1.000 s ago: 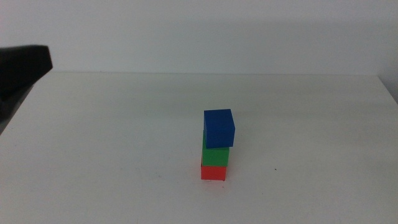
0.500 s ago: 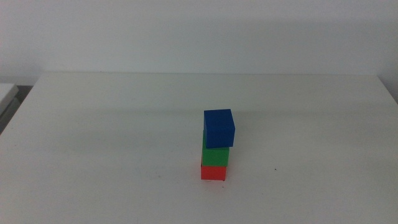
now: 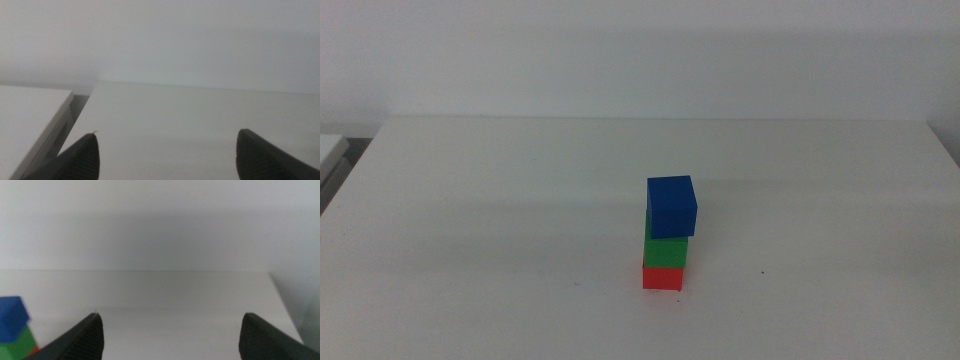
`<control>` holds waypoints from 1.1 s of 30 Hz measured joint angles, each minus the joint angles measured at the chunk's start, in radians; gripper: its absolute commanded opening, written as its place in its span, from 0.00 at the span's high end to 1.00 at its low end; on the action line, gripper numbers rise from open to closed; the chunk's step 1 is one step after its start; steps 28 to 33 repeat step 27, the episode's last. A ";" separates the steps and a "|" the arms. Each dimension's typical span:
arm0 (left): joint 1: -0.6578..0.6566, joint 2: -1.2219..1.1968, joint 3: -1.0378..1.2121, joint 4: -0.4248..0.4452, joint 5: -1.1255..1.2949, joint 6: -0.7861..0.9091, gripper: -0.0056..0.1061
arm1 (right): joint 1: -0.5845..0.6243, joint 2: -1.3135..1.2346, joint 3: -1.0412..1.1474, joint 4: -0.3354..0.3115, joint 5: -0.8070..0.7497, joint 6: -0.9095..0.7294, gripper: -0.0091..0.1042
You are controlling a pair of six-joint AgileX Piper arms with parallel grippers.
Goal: Stack red cubes first, then green, then blue cubes in a specific spot.
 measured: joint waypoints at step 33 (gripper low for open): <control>0.000 -0.274 0.396 0.038 -0.160 0.000 0.11 | -0.019 -0.313 0.390 -0.245 -0.100 0.002 0.10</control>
